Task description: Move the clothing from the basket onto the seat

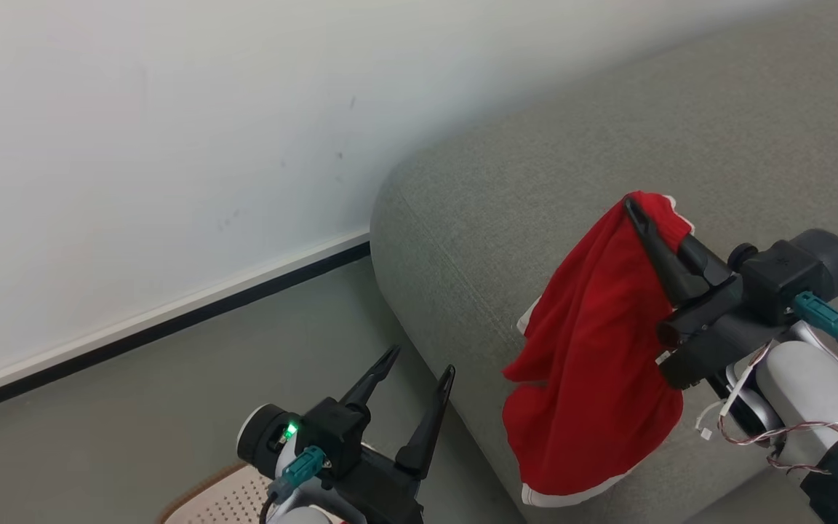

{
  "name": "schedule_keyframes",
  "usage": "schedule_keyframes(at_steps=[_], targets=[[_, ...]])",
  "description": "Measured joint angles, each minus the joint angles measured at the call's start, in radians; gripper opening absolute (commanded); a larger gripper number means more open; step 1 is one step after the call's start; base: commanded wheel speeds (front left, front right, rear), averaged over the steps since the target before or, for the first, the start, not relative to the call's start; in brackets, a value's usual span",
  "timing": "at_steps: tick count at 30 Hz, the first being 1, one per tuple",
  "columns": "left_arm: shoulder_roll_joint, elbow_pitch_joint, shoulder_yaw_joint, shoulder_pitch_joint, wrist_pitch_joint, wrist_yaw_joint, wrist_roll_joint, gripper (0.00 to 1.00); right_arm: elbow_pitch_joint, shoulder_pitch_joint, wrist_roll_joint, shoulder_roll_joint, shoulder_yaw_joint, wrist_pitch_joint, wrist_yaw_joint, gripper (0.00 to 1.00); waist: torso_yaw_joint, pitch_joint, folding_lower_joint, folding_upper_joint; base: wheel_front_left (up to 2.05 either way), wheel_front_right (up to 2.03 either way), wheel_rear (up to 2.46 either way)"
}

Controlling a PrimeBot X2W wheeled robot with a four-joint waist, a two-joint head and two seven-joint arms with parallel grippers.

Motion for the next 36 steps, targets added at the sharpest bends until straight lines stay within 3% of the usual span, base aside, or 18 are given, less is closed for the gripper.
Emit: schedule_keyframes(at_steps=[8,18,27,36], targets=[[0.001,-0.032,-0.028,-0.011,0.011,0.009,0.032,1.00,0.026,-0.109,-0.007,-0.015,-0.025,0.003,0.019,0.00,-0.010,0.073,0.0000,0.0001,0.00,0.00,0.00],[0.010,-0.102,-0.040,-0.072,0.034,0.016,0.070,1.00,0.131,-0.445,0.031,-0.021,-0.118,0.038,0.063,0.00,0.021,0.192,0.0001,0.0001,0.00,0.00,0.00],[0.024,-0.180,-0.038,-0.149,0.049,0.017,0.109,1.00,0.283,-0.678,0.037,-0.102,-0.168,0.081,0.076,0.00,0.079,0.308,0.0002,0.0002,0.00,0.00,0.00],[0.045,-0.247,-0.030,-0.211,0.079,0.025,0.133,1.00,0.424,-0.739,0.042,-0.149,-0.200,0.088,0.084,0.00,0.122,0.436,0.0002,0.0002,0.00,0.00,0.00]])
